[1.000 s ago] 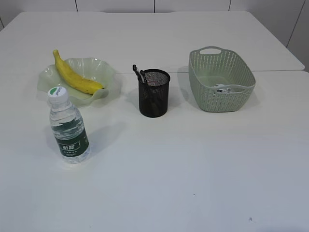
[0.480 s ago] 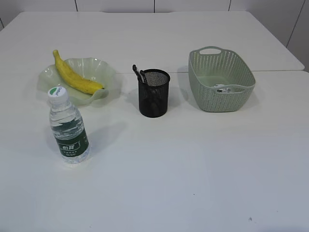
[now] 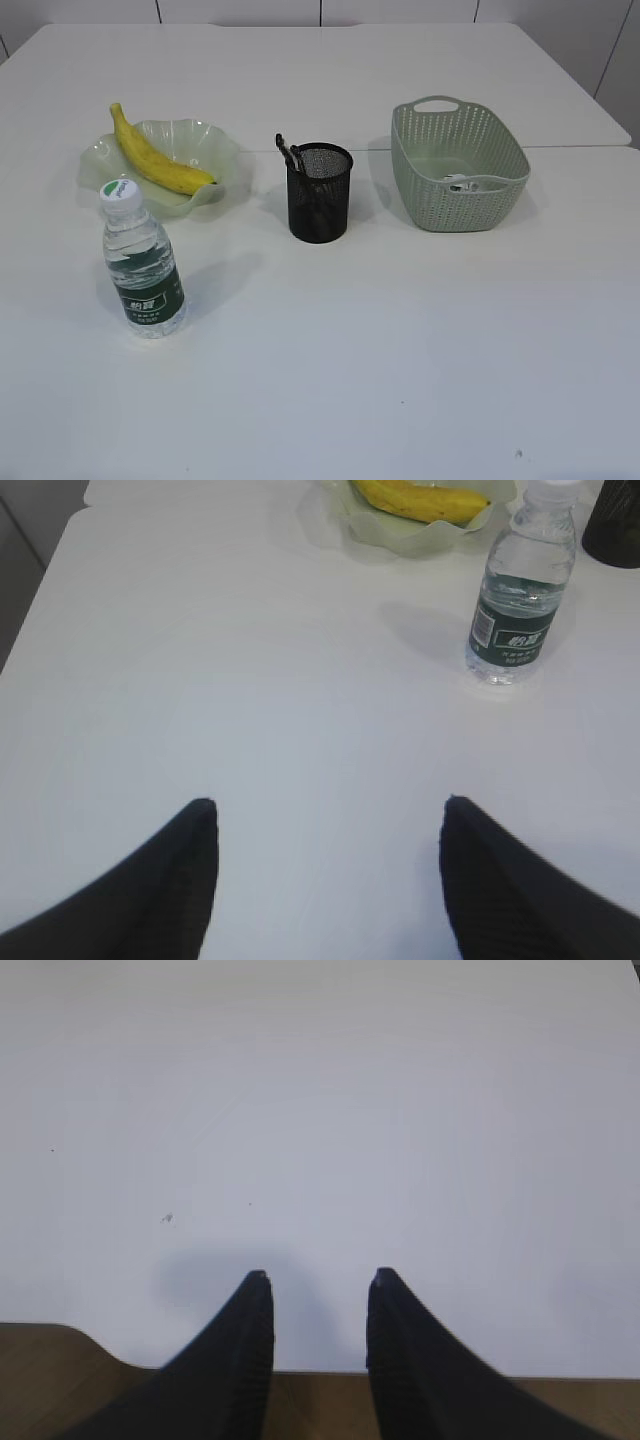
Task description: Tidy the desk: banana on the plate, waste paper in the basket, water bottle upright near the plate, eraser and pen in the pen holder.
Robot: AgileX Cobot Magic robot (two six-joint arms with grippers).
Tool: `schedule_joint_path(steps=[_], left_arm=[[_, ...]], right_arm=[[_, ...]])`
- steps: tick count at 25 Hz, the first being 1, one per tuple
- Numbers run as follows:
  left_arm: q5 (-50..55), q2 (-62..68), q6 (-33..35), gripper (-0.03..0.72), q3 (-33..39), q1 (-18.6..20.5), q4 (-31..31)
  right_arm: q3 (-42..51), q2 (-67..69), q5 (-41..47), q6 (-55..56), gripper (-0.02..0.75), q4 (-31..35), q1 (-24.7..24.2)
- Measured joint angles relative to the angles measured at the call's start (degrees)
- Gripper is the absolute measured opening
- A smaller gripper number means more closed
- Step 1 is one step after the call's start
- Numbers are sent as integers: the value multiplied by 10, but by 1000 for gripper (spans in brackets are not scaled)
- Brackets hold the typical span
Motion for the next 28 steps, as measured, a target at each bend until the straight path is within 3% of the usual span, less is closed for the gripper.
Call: schedule_joint_path(steps=[28], left_arm=[[0,0,0,467,0,0,0]], right_arm=[[0,-123,5,-1,239,0,0]])
